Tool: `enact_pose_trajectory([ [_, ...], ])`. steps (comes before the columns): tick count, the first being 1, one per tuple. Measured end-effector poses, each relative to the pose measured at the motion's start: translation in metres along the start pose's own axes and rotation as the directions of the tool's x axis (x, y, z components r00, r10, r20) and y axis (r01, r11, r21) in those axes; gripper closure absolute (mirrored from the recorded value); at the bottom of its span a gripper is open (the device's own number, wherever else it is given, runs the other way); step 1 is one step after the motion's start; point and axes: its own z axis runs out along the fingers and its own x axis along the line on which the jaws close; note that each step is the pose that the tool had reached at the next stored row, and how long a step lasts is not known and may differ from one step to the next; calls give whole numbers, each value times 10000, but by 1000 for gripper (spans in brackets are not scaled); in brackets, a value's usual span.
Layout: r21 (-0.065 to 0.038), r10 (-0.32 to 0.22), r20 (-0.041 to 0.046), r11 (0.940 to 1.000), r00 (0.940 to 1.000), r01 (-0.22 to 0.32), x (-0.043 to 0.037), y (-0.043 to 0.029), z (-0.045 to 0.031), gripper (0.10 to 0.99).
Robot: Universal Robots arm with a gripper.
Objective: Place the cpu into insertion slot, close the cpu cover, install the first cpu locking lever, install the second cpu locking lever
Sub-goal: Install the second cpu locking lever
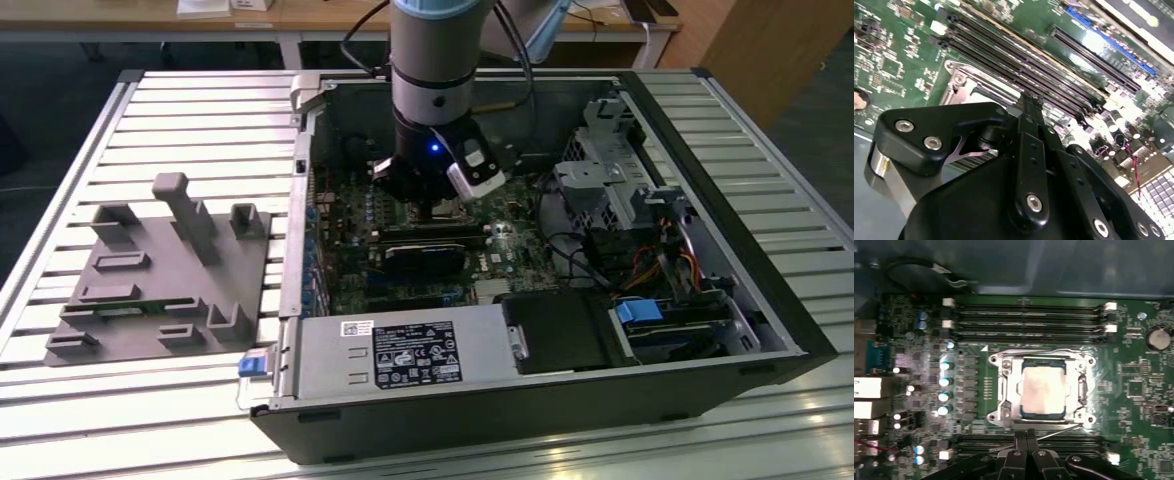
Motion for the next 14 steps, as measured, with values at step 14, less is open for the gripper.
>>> enact_pose_trajectory([
  [14,-189,10,0,9998,10000,-10,77,-92,44,980],
])
